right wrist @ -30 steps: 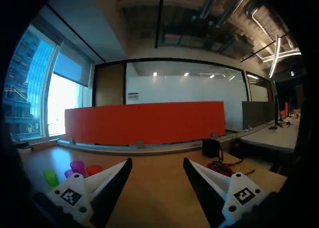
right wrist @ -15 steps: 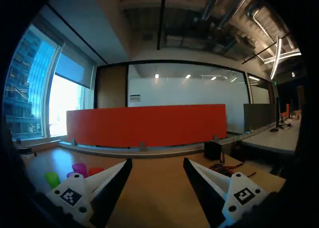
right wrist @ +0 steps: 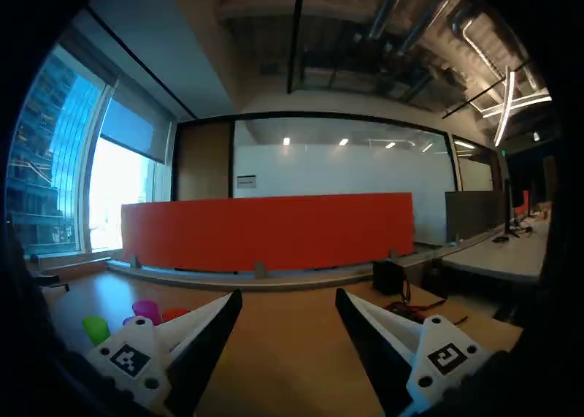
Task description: Pour water
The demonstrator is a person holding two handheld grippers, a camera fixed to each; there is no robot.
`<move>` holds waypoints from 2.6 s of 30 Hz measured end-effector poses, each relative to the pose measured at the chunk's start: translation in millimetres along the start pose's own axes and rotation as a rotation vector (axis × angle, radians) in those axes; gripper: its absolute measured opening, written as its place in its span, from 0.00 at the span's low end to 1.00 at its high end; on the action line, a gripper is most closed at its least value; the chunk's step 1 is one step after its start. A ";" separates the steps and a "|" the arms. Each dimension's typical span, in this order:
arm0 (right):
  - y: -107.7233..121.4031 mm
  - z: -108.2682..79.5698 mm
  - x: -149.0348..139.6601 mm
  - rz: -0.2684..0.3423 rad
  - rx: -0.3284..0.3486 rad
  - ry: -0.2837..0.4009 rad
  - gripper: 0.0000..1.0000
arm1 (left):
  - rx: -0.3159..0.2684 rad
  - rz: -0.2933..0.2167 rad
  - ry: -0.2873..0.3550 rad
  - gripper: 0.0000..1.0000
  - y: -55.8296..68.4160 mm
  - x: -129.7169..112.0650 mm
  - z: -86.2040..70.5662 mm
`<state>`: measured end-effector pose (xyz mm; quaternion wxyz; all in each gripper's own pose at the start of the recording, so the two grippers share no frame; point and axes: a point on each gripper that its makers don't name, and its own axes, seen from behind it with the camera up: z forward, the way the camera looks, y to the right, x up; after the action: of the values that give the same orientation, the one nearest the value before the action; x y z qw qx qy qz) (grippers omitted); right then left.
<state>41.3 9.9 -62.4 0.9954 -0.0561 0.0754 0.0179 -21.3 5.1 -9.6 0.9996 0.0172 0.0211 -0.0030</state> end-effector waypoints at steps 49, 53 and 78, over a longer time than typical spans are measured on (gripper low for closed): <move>-19.2 20.5 -65.5 -0.050 0.057 -0.007 0.99 | 0.001 0.003 -0.007 0.98 -1.6 0.1 -0.7; -14.5 21.7 -74.1 -0.053 0.048 -0.024 0.99 | 0.001 0.002 -0.006 0.98 -1.9 0.5 -0.4; -5.3 25.4 -93.5 -0.040 0.040 -0.080 0.99 | 0.001 0.003 -0.006 0.98 -2.6 -0.1 -1.0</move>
<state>-47.1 5.0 -22.7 0.9987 -0.0370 0.0348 -0.0012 -21.4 2.6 -10.7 0.9997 0.0178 0.0178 -0.0019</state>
